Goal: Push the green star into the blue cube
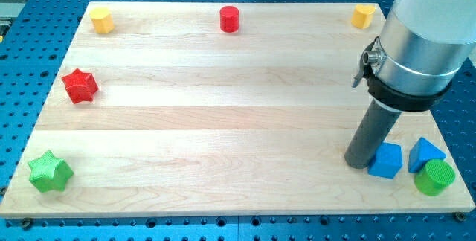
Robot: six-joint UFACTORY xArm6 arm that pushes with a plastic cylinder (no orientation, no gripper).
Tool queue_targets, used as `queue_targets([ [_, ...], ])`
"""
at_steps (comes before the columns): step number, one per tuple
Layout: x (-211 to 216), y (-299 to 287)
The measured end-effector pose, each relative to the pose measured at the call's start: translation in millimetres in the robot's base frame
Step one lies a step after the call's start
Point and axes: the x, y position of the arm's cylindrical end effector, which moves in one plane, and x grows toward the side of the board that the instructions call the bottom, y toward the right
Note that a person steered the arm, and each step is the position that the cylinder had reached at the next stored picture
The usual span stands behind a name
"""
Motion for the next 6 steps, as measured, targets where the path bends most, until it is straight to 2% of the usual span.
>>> queue_targets([
  [2,0,13],
  [3,-1,-5],
  [6,-44,-265],
])
